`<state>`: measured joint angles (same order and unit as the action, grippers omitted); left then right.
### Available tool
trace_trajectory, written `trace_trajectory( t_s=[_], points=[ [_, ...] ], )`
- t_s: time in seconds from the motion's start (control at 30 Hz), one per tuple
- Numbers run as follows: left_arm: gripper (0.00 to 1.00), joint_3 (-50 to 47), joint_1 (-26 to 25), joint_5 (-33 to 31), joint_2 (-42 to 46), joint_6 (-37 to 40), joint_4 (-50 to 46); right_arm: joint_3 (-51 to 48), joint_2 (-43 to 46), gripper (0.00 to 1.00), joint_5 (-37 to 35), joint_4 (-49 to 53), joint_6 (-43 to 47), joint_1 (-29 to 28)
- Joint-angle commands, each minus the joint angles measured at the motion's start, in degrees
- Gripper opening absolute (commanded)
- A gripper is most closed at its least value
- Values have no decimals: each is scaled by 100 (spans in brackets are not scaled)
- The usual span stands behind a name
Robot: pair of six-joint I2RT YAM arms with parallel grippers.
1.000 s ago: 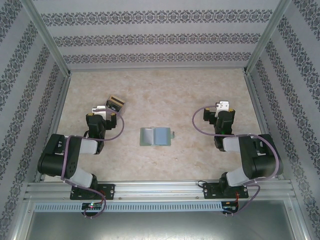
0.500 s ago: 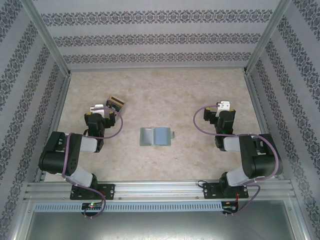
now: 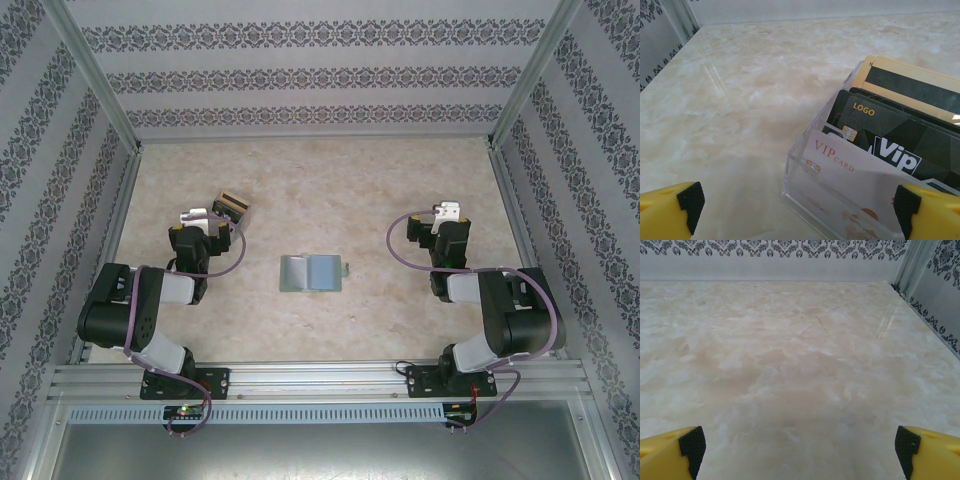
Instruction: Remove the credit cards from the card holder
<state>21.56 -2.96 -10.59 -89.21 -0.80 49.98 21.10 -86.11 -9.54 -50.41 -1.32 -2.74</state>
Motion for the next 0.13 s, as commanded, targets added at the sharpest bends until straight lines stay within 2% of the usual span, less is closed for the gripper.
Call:
trace_trajectory(
  t_s=[0.0, 0.07, 0.1],
  points=[
    [99, 107, 118, 81, -31, -140, -24, 52, -27, 98, 108, -135, -87, 38],
    [99, 104, 112, 90, -27, -139, -24, 28, -7, 98, 145, -180, -76, 37],
    [99, 104, 112, 83, -28, -140, -23, -46, 9, 98, 398, -298, 25, 37]
  ],
)
